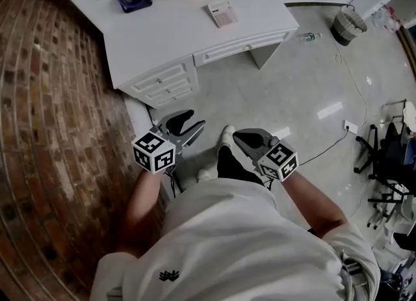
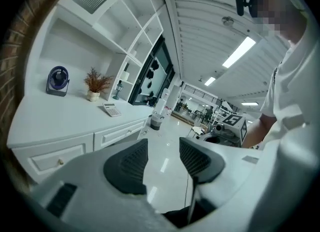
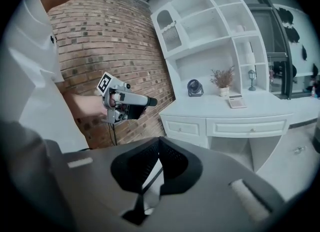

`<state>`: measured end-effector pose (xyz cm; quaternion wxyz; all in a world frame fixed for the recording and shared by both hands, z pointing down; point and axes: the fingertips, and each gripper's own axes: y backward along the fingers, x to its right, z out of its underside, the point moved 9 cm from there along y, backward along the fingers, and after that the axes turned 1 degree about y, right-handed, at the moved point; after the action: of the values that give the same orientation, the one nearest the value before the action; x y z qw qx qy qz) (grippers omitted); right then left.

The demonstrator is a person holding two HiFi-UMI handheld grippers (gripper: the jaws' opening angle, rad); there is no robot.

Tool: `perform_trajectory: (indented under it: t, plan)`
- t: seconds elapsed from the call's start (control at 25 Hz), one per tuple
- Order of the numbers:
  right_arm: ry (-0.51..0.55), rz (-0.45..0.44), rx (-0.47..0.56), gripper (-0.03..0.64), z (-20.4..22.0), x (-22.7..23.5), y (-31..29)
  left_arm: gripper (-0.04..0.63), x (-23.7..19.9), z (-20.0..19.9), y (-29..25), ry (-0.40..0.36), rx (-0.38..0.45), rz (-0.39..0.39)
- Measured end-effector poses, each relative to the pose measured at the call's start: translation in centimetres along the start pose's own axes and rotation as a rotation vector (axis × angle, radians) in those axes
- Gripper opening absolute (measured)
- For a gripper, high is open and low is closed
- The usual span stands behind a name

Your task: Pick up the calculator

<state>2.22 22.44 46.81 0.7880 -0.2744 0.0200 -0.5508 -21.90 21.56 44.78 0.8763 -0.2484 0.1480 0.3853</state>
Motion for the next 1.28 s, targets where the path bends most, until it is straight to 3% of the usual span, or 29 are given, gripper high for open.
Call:
perform_trajectory:
  t: [0.24,0.52,0.8,1.28]
  plan:
    - [-0.01,-0.028,-0.031,0.012,-3.4,8.3,-1.6,0.195,-5.0,-6.3,-7.7,-0.084,-0.091,-0.043]
    - [0.003,-0.049,-0.131,0.012,-4.6,16.2,-2.4,0.201,-10.7,-11.8,-16.0,-0.132,-0.131,-0.072]
    - [-0.073,0.007,-0.195,0.012,-5.3,21.1,-4.1,0.201,-17.4,-15.7,-20.7,-0.151,-0.191,-0.075]
    - [-0.196,0.144,-0.244,0.012,-10.4,28.8,-10.9,0.201,-34.0,-23.4,-31.2,-0.222,-0.35,-0.014]
